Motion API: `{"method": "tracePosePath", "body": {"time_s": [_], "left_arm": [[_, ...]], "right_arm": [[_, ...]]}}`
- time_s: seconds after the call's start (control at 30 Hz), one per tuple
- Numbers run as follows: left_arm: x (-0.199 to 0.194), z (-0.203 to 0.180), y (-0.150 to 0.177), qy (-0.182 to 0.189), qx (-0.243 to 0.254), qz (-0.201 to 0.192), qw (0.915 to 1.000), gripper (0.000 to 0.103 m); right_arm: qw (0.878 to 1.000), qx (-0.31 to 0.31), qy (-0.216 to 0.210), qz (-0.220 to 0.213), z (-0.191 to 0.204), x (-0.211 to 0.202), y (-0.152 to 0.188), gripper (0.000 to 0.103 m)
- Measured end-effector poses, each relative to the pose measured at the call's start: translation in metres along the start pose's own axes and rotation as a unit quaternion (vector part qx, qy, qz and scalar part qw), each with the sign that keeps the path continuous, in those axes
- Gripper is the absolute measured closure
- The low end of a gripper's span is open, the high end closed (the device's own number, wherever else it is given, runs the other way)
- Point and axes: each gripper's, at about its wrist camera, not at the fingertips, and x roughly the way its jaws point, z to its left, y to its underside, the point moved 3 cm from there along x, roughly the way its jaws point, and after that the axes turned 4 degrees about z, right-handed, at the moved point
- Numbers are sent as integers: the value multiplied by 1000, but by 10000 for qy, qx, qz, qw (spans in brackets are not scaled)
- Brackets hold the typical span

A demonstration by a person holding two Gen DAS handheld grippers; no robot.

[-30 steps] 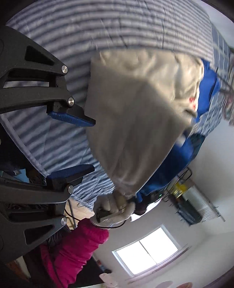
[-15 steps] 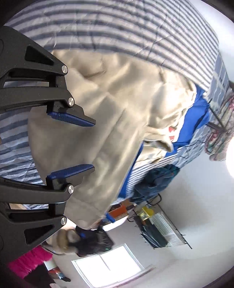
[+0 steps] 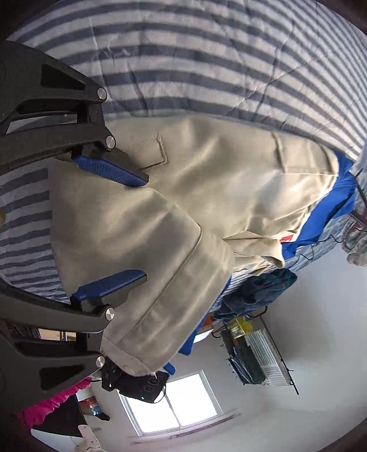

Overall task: Fold large clothes
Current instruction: 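Carry the hem over the jacket toward the collar with both grippers, then lay the hem down near the collar and press it flat with both grippers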

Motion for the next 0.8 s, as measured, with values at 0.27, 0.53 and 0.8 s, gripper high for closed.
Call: {"method": "tracePosePath", "body": {"time_s": [0.27, 0.53, 0.8], "left_arm": [[8, 0, 1, 202, 10, -115, 9997, 75], [-23, -29, 11, -77, 538, -681, 9962, 94], [-25, -14, 20, -590, 513, -723, 9943, 94]], "right_arm": [[9999, -31, -141, -80, -7, 29, -23, 22], [9986, -85, -488, -162, 0, 40, -34, 30], [9975, -44, -616, 338, -4, 51, -15, 38]]}}
